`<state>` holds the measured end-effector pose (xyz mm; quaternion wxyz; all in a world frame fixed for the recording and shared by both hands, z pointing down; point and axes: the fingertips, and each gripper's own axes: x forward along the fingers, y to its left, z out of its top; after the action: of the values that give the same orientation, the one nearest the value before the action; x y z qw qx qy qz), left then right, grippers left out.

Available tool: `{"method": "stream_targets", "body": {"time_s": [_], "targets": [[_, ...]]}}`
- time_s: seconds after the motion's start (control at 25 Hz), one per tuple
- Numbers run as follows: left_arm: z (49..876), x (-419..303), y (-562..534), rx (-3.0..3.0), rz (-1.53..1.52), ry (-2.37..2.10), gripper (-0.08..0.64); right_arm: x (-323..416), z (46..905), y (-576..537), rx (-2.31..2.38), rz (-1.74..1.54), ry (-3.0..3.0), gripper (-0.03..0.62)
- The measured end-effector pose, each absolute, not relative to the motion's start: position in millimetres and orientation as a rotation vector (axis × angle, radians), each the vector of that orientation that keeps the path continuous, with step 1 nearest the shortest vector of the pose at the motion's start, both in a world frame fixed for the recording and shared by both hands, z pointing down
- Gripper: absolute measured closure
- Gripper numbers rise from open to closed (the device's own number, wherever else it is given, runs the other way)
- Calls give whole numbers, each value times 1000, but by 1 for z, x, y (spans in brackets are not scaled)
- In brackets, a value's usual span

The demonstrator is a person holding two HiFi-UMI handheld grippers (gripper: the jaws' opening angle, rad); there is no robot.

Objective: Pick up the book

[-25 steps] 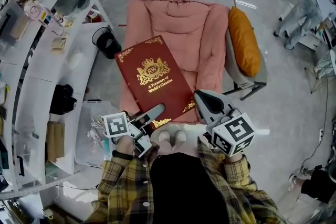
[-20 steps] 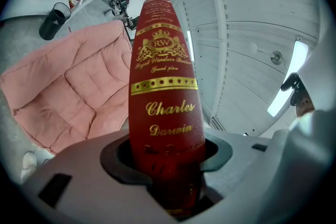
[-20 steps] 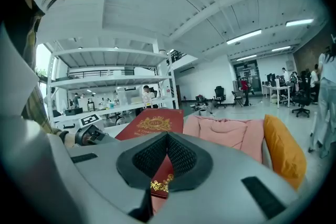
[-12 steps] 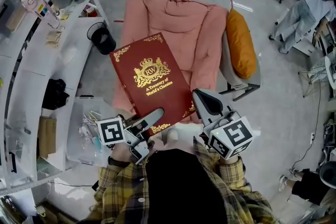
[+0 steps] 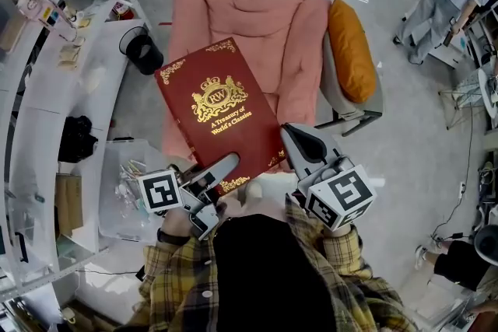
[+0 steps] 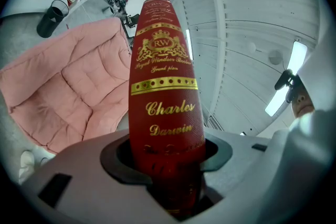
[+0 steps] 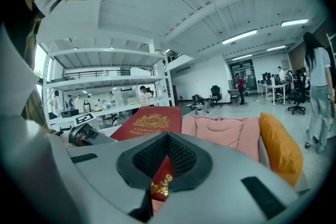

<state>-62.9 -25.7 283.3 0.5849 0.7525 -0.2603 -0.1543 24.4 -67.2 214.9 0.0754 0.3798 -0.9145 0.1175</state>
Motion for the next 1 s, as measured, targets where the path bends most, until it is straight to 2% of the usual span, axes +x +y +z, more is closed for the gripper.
{"method": "stream_targets", "body": {"time_s": [1.0], "targets": [[286, -51, -40, 1757, -339, -553, 328, 13, 222, -75, 1135, 313, -2714, 577]]}}
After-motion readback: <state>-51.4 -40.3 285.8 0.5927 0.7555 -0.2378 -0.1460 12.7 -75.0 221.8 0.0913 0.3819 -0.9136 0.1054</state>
